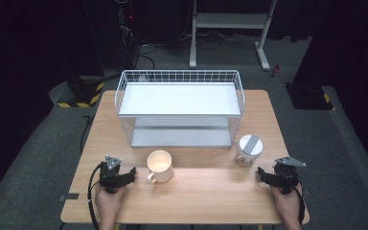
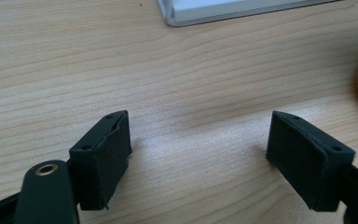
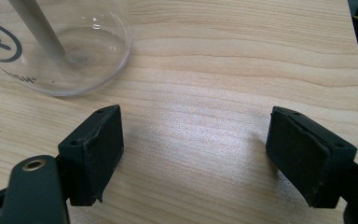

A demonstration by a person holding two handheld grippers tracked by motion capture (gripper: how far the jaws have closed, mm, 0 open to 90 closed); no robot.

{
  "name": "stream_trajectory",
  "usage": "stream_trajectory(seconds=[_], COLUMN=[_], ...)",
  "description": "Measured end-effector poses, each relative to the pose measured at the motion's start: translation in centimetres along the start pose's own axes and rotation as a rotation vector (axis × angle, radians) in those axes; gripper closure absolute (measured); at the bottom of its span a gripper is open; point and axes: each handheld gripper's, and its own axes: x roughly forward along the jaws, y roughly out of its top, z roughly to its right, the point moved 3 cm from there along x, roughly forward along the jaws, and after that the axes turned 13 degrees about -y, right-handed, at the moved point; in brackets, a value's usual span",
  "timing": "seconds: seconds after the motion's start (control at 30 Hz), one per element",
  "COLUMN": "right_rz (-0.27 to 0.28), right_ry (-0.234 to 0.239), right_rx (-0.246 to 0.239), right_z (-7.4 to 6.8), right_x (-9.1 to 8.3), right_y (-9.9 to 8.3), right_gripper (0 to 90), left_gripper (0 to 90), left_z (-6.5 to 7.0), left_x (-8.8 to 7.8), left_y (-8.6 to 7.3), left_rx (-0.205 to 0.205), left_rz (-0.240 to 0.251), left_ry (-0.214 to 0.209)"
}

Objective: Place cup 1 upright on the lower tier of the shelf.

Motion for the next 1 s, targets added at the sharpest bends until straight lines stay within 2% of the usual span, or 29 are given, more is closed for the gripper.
stream_trajectory(seconds=[0.77,1.0], right_rz=[0.004,-0.012], right_ry=[0.000,0.010], right_rx=[-0.008,-0.011], right_z=[0.05,-0.09], right_x=[0.03,-0.05], right_y=[0.00,-0.09], right_gripper=[18.8,12.6], left_gripper=[21.8,21.8], left_z=[0.00,0.00], left_x=[0.00,0.00], left_y=[0.00,0.00], left_rx=[0.000,0.000], left_rz=[0.000,0.000], left_ry=[0.000,0.000])
